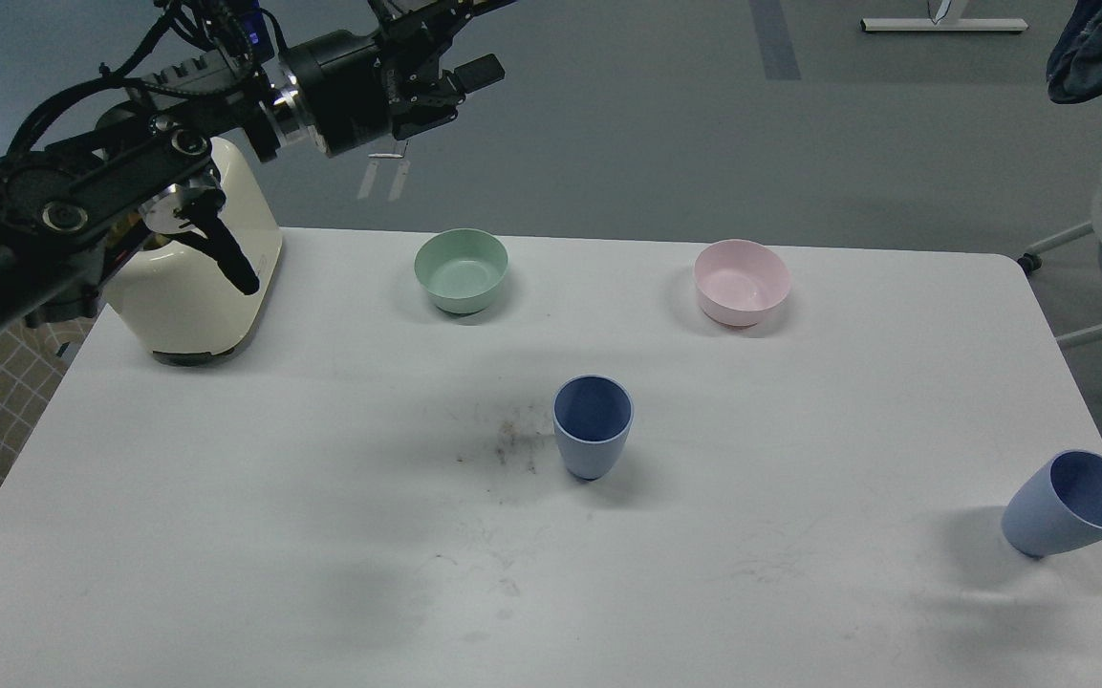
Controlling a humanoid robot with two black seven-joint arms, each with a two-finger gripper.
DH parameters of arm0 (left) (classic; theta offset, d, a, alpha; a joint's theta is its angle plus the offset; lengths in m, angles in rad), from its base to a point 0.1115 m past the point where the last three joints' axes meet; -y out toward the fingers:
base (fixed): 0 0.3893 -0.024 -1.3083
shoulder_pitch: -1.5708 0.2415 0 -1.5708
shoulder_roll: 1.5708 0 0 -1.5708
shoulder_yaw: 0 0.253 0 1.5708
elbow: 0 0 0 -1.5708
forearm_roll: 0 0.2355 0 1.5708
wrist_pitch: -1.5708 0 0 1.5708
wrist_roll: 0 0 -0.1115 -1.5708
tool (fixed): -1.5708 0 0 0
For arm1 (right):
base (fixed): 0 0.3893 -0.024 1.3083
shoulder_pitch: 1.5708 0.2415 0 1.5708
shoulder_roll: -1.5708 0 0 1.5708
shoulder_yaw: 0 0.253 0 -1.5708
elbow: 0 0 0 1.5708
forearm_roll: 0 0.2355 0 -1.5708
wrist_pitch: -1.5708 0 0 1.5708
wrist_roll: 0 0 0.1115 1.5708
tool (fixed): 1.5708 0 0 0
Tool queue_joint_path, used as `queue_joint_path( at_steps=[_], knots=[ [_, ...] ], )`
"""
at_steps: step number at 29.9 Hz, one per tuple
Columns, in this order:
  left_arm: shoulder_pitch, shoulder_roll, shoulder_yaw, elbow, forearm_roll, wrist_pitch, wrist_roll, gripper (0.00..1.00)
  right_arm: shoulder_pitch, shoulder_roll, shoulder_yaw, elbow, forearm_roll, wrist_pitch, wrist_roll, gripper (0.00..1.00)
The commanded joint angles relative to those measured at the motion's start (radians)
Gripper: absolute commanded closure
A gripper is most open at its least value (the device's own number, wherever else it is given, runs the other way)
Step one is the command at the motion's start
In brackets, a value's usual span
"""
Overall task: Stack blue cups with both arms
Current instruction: 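Reach the right gripper to the blue cup nearest it and grasp it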
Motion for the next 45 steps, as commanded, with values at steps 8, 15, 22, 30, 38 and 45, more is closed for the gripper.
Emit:
queue_joint_path(
  at_steps=[8, 15, 22, 30, 38, 45],
  knots=[
    [0.005, -0.002, -0.002, -0.002, 0.000, 0.000, 0.000, 0.02, -0.046, 0.077, 0.000, -0.023, -0.026, -0.035, 0.000, 0.08],
    [0.015, 0.000, -0.003, 0.000, 0.000, 0.000, 0.000, 0.02, -0.084, 0.132, 0.003, -0.068, -0.028, -0.045, 0.000, 0.11],
    [0.022, 0.002, -0.008, -0.002, 0.000, 0.000, 0.000, 0.02, -0.093, 0.163, 0.002, -0.094, -0.028, -0.046, 0.000, 0.41],
    [0.023, 0.002, -0.008, -0.002, 0.000, 0.000, 0.000, 0.02, -0.104, 0.177, 0.003, -0.097, -0.023, -0.049, 0.000, 0.70],
    [0.029, 0.002, -0.008, -0.002, 0.000, 0.000, 0.000, 0.02, -0.102, 0.166, 0.011, -0.092, -0.020, -0.048, 0.000, 1.00],
    [0.031, 0.002, -0.016, -0.003, 0.000, 0.000, 0.000, 0.02, -0.083, 0.140, 0.019, -0.052, -0.022, -0.043, 0.000, 1.00]
  ],
)
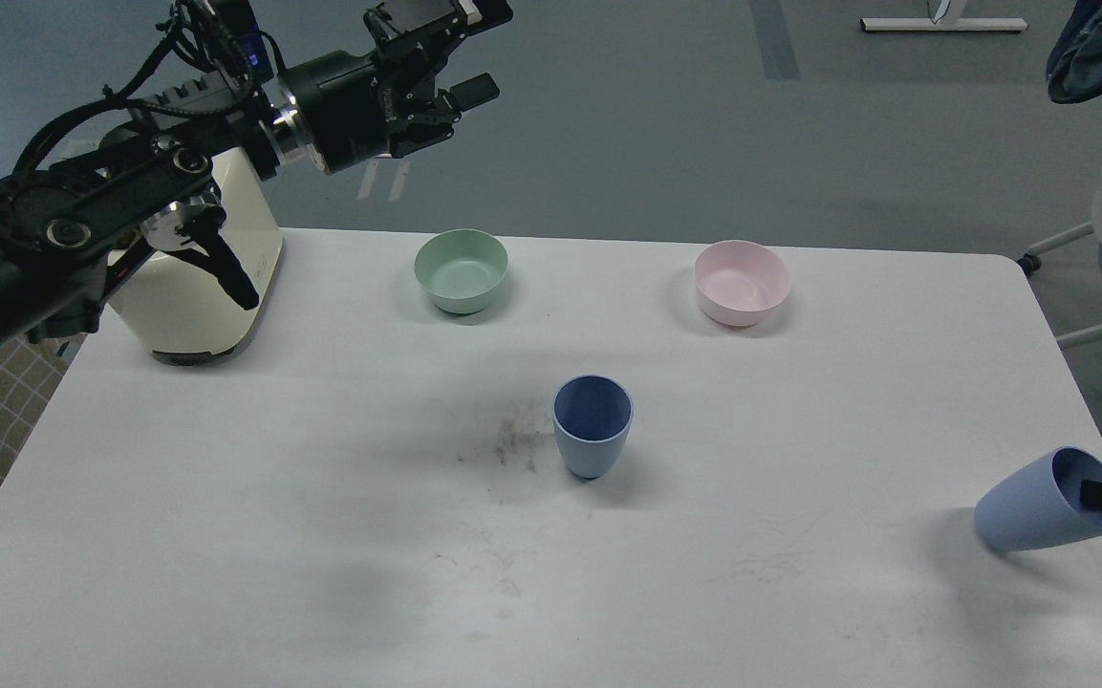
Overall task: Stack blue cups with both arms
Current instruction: 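Lift the blue cup with the right gripper and move it over the center cup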
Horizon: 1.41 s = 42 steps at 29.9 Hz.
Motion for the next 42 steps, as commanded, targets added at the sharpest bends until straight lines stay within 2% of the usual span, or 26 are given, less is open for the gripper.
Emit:
queue_joint_path(
  at_steps=[1, 4, 8, 14, 19, 21, 22, 24, 30, 36, 42],
  knots=[
    [0.000, 0.000, -0.001, -0.001, 0.000, 0.000, 0.000, 0.02, 0.032, -0.037, 0.007, 0.050, -0.006, 0.003, 0.000, 1.00],
    [0.000, 0.000, -0.003, -0.001, 0.000, 0.000, 0.000, 0.02, 0.150, -0.094, 0.007, 0.118, -0.011, 0.034, 0.000, 1.00],
    [0.000, -0.001, -0.003, -0.001, 0.002, 0.000, 0.000, 0.02, 0.282, -0.090, 0.010, 0.130, -0.028, 0.123, 0.000, 1.00],
    [0.000, -0.001, -0.003, -0.001, 0.002, 0.000, 0.000, 0.02, 0.499, 0.034, 0.007, 0.094, -0.057, 0.209, 0.000, 1.00],
    [-0.001, 0.002, -0.003, -0.001, 0.005, 0.000, 0.000, 0.02, 0.666, 0.267, -0.044, -0.066, -0.052, 0.217, 0.000, 1.00],
    [-0.001, 0.006, -0.003, -0.001, 0.005, 0.000, 0.000, 0.02, 0.762, 0.359, -0.138, -0.097, -0.038, 0.217, 0.000, 1.00],
    [-0.001, 0.007, -0.003, -0.001, 0.005, 0.000, 0.000, 0.02, 0.798, 0.391, -0.178, -0.101, -0.031, 0.217, 0.000, 1.00],
    [-0.001, 0.010, -0.003, -0.001, 0.006, 0.000, 0.000, 0.02, 0.935, 0.534, -0.338, -0.103, 0.039, 0.217, 0.000, 1.00],
    [0.000, 0.010, -0.003, -0.001, 0.008, 0.001, 0.000, 0.02, 1.056, 0.764, -0.464, -0.086, 0.158, 0.217, 0.000, 1.00],
    [0.000, 0.011, -0.003, -0.001, 0.009, 0.000, 0.000, 0.02, 1.080, 0.893, -0.510, -0.040, 0.160, 0.217, 0.000, 1.00],
    [0.000, 0.011, -0.001, -0.001, 0.009, 0.000, 0.000, 0.02, 1.077, 0.955, -0.530, -0.043, 0.161, 0.217, 0.000, 1.00]
  ],
)
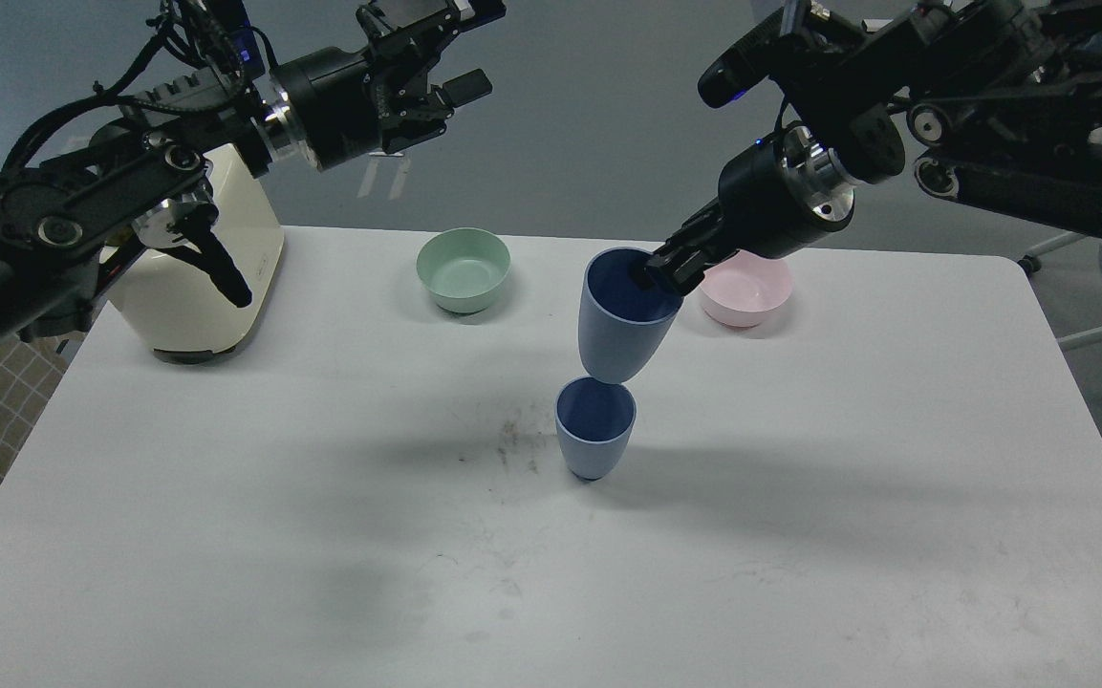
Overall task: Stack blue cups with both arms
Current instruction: 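Lift the blue cup with the right gripper and move it over the center cup, then lower the held cup into the center cup and open the right gripper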
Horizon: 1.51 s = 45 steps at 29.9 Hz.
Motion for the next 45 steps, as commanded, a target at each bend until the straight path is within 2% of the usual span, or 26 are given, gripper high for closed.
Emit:
queue_joint_path(
  at_steps=[1, 14, 45],
  knots=[
    [0.002, 0.000, 0.000, 0.000, 0.000, 0.000, 0.000, 0.02, -0.005, 0.036, -0.006, -0.004, 0.001, 0.000, 0.000, 1.00],
    [0.001, 0.002, 0.000, 0.000, 0.002, 0.000, 0.000, 0.02, -0.034, 0.116, -0.049, -0.036, 0.007, 0.000, 0.000, 1.00],
    [0.005, 0.000, -0.001, 0.000, 0.002, 0.001, 0.000, 0.02, -0.076, 0.137, -0.055, -0.081, 0.005, -0.042, 0.000, 1.00]
  ],
)
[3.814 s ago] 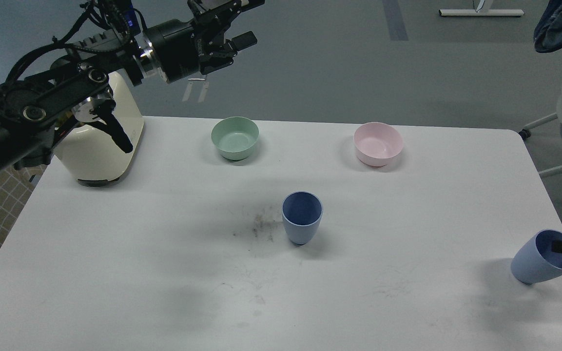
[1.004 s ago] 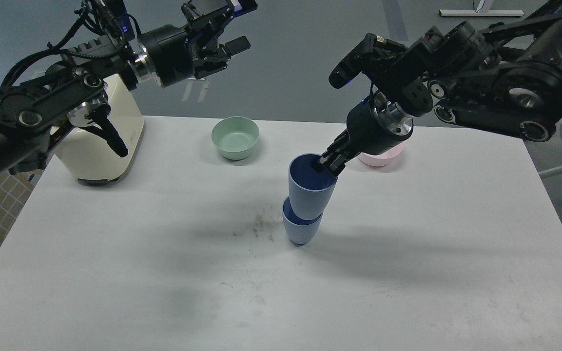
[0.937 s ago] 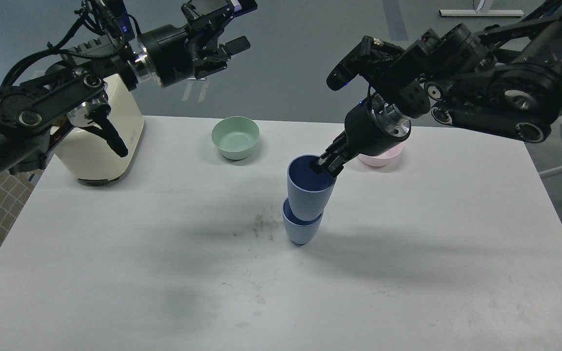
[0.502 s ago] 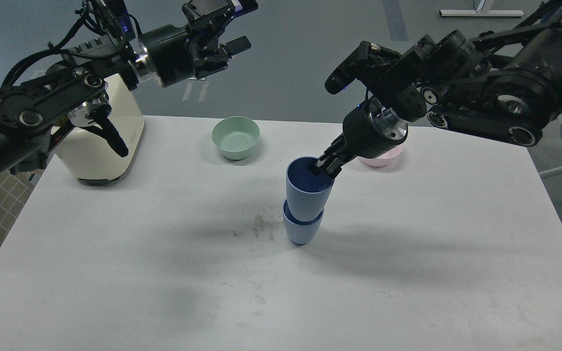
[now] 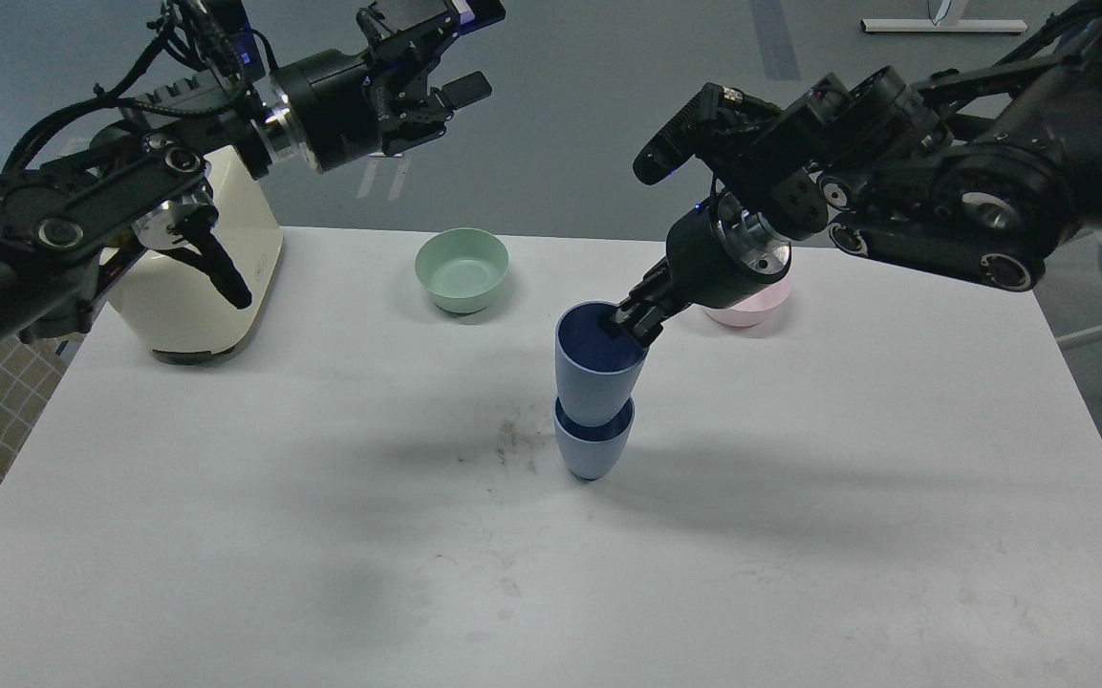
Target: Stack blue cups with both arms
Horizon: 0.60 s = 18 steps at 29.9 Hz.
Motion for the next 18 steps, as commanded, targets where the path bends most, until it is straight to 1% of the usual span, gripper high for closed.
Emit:
queue_joint_path(
  at_steps=[1, 2, 3, 4, 6, 7, 10, 12, 13, 18],
  knots=[
    [0.002, 0.000, -0.001, 0.000, 0.000, 0.000, 0.000, 0.02, 0.000, 0.001, -0.008, 0.001, 0.001, 0.002, 0.000, 1.00],
    [0.003, 0.000, -0.001, 0.000, 0.000, 0.000, 0.000, 0.02, 0.000, 0.001, -0.014, 0.001, 0.001, 0.000, 0.000, 1.00],
    [0.003, 0.000, -0.001, 0.000, 0.000, 0.000, 0.000, 0.02, 0.000, 0.001, -0.017, 0.001, 0.002, 0.000, 0.000, 0.95],
    [0.003, 0.000, -0.001, 0.000, 0.000, 0.000, 0.000, 0.02, 0.000, 0.001, -0.017, 0.001, 0.002, 0.000, 0.000, 0.95],
    [0.003, 0.000, -0.001, 0.000, 0.000, 0.000, 0.000, 0.02, 0.000, 0.001, -0.017, 0.001, 0.005, 0.000, 0.000, 0.88],
    [0.003, 0.002, -0.001, 0.000, 0.000, 0.000, 0.000, 0.02, 0.000, 0.001, -0.019, 0.001, 0.007, 0.000, 0.000, 0.87],
    [0.003, 0.002, -0.001, 0.000, 0.002, -0.001, 0.000, 0.02, 0.000, 0.001, -0.019, 0.001, 0.012, 0.000, 0.000, 0.77],
    [0.003, 0.002, -0.001, 0.000, 0.000, 0.000, 0.000, 0.02, 0.000, 0.001, -0.019, 0.001, 0.012, -0.001, 0.000, 0.74],
    [0.003, 0.002, -0.001, 0.000, 0.000, 0.000, 0.000, 0.02, 0.000, 0.001, -0.019, 0.001, 0.012, -0.001, 0.000, 0.69],
    [0.003, 0.002, -0.001, 0.000, 0.002, 0.000, 0.000, 0.02, 0.000, 0.001, -0.019, 0.001, 0.045, -0.001, 0.000, 0.62]
  ],
)
